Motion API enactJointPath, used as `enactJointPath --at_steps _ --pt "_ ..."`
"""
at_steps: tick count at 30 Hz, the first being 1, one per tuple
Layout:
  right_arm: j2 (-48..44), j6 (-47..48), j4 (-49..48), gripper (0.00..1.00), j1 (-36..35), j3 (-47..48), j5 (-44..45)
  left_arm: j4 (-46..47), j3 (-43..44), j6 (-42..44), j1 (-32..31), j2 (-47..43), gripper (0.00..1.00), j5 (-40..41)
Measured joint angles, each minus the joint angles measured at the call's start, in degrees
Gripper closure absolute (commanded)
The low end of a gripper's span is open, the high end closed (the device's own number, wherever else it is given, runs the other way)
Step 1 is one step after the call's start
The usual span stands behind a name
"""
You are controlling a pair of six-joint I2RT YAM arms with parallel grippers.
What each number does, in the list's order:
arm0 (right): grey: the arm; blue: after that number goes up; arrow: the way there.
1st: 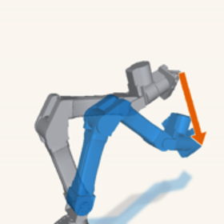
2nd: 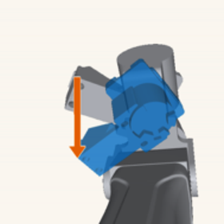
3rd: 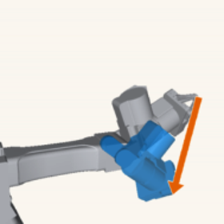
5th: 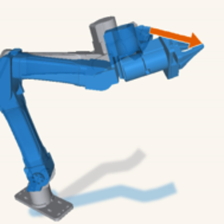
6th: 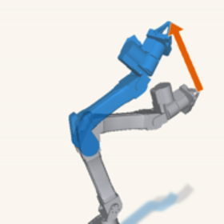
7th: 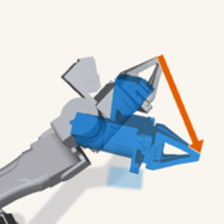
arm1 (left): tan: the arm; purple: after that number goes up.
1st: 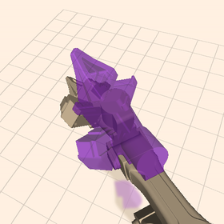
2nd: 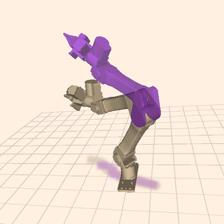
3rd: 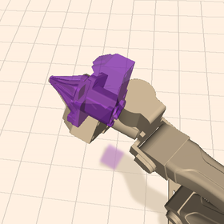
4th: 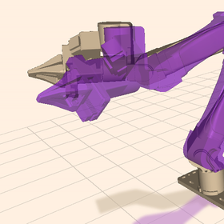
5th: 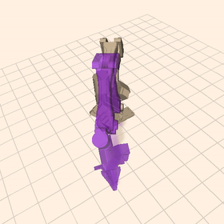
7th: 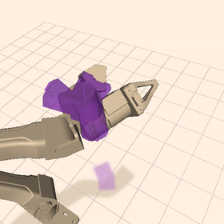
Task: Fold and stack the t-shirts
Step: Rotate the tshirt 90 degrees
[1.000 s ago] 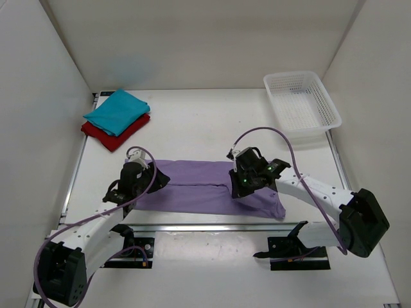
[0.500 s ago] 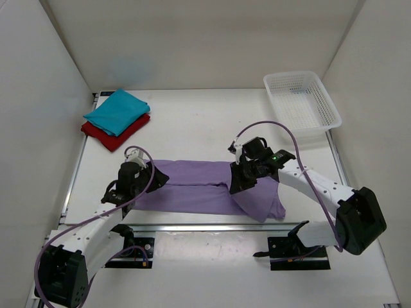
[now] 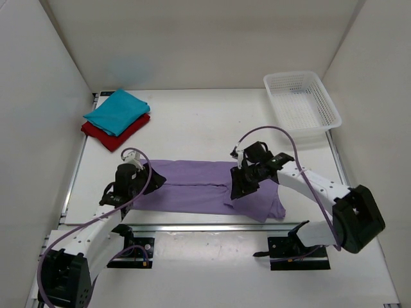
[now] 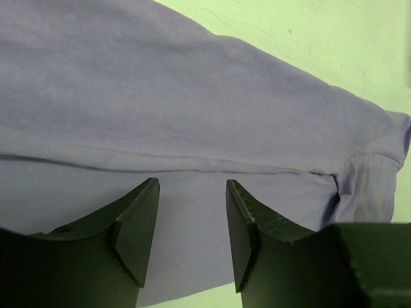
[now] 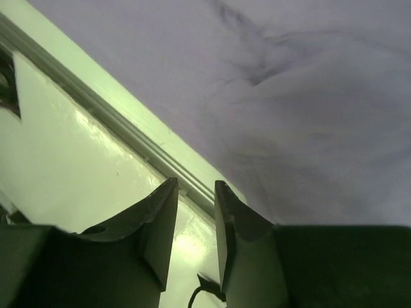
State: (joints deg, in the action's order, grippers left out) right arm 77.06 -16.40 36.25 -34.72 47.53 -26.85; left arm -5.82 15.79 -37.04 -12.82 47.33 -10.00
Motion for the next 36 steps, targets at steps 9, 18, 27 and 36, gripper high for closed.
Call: enactJointPath --at_steps 9,18,27,36 --pt "-7.41 -3.65 -7.8 1.0 12.48 -4.94 5.62 -0.2 4.55 1.77 0.2 3.45 0.44 1.79" --pt "9.03 -10.51 -17.31 1.0 13.94 -5.07 17.84 9.03 5.95 -0.26 9.73 24.04 0.48 -4.92" --pt "43.21 -9.33 -15.21 1.0 12.55 37.09 15.74 3.65 1.01 -0.42 11.72 5.66 0.46 -5.03" --pt "71.78 -5.73 -4.42 0.92 13.49 85.74 8.94 -9.25 3.91 3.85 -0.81 -1.18 0.45 -0.26"
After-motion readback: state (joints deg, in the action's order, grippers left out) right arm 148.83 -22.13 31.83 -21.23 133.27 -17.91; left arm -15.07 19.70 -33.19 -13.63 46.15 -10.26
